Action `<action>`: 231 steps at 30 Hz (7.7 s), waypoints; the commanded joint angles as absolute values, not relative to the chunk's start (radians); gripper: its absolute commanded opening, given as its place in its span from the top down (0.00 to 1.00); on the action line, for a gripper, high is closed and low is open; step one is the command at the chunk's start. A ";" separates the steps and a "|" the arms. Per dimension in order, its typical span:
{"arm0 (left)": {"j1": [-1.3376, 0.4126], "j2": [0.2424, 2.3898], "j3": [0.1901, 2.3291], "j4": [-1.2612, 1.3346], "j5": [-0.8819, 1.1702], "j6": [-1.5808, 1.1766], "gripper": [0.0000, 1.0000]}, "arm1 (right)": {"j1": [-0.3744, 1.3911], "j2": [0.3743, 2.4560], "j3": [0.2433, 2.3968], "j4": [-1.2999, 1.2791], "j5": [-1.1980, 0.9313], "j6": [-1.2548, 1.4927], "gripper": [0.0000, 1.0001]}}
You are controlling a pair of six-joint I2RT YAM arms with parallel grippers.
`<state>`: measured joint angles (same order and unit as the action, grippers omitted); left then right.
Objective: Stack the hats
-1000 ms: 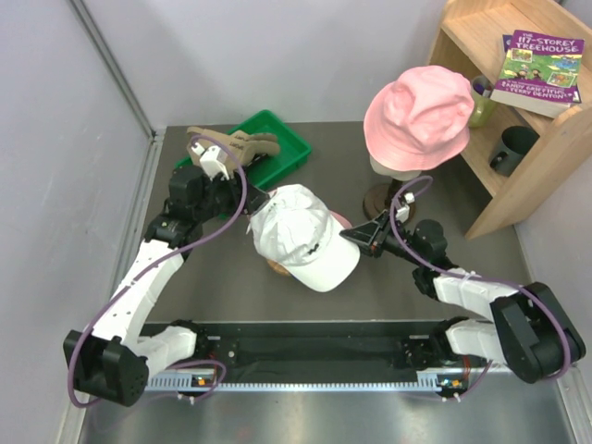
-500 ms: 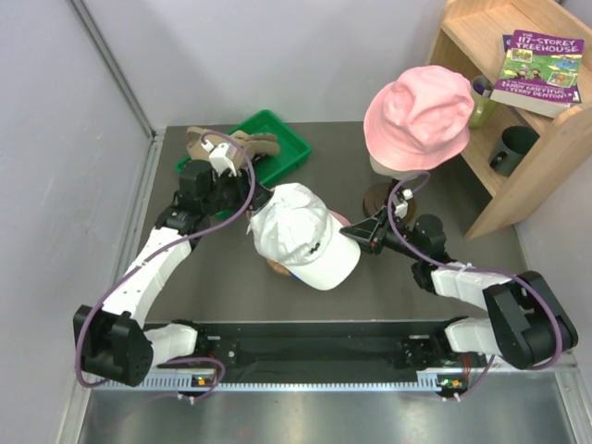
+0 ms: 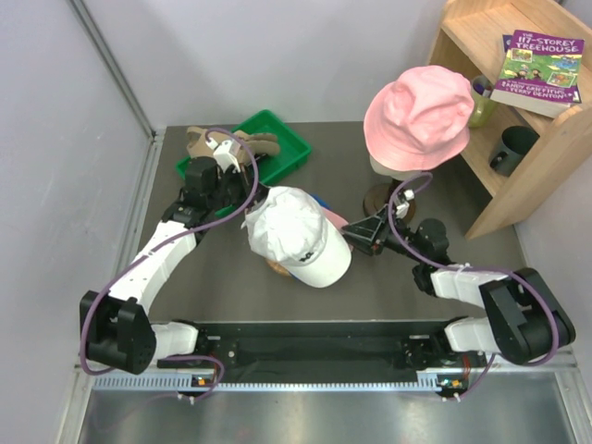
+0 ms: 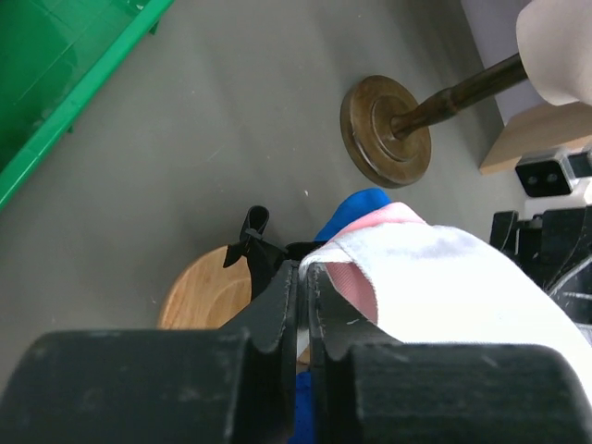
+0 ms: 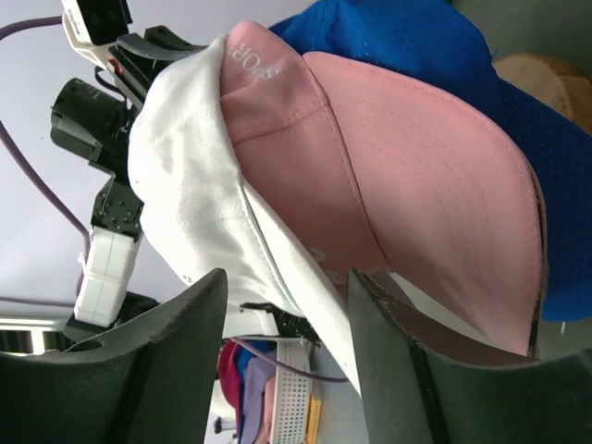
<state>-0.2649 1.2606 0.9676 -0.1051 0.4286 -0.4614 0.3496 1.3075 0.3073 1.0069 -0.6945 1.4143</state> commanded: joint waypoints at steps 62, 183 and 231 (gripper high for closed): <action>-0.268 1.351 0.947 -0.190 0.061 -0.456 1.00 | 0.480 1.036 0.107 0.821 -0.462 1.531 1.00; 0.101 2.046 1.729 -0.090 0.081 -0.637 0.39 | 0.043 1.173 0.649 0.015 -0.503 0.713 0.12; -0.150 1.949 1.715 -0.226 0.543 -0.037 1.00 | 0.043 1.081 0.569 0.040 -0.499 0.793 0.13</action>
<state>-0.1177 1.9362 1.6993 -0.2775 0.5373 -0.0563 0.0555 1.1126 0.5659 0.0116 -0.4946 0.7895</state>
